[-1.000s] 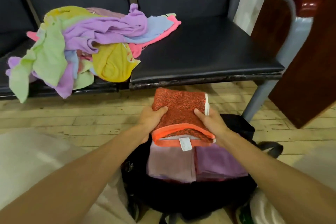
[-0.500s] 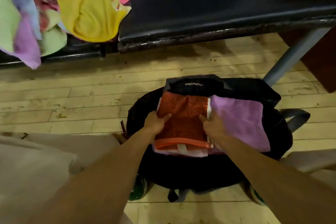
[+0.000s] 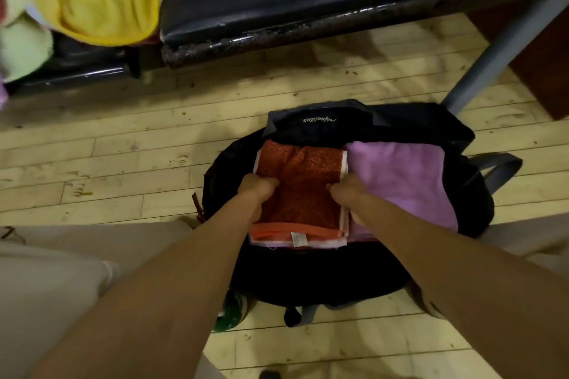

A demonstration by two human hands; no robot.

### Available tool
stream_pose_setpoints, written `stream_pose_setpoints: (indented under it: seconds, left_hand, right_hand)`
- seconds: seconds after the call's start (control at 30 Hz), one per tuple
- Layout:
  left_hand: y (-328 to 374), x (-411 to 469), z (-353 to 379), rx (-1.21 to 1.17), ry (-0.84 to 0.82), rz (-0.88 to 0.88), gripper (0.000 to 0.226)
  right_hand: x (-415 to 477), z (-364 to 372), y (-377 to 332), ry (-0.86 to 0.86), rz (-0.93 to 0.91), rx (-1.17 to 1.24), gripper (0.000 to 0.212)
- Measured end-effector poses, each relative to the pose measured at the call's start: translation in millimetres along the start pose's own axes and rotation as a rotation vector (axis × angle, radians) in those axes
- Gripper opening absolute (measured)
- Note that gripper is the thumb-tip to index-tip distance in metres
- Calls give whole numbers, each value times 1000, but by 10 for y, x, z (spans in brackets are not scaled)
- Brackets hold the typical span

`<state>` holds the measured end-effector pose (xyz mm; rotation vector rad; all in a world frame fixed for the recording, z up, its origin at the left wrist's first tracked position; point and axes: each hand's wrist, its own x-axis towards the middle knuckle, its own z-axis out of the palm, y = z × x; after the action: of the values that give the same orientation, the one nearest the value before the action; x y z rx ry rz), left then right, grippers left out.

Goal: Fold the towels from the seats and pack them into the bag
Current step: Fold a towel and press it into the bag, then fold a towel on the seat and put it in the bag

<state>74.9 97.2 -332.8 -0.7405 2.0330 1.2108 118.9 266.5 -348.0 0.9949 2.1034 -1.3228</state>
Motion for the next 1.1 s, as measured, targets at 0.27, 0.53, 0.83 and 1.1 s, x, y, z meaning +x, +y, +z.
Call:
stream_pose_setpoints:
  seconds: [0.27, 0.53, 0.83, 1.1]
  left_hand:
    - [549, -546, -311, 437, -13, 250, 32]
    - [1294, -1524, -890, 270, -137, 618, 8]
    - [1691, -1767, -1831, 89, 102, 843, 15]
    - [1787, -1479, -2413, 131, 623, 938, 35]
  right_hand:
    - [-355, -525, -414, 11, -106, -43, 7]
    - [-1225, -1104, -1394, -62, -467, 129, 6]
    - [-1709, -1082, -2491, -111, -737, 85, 12]
    - [-1645, -458, -3083, -181, -806, 105, 16]
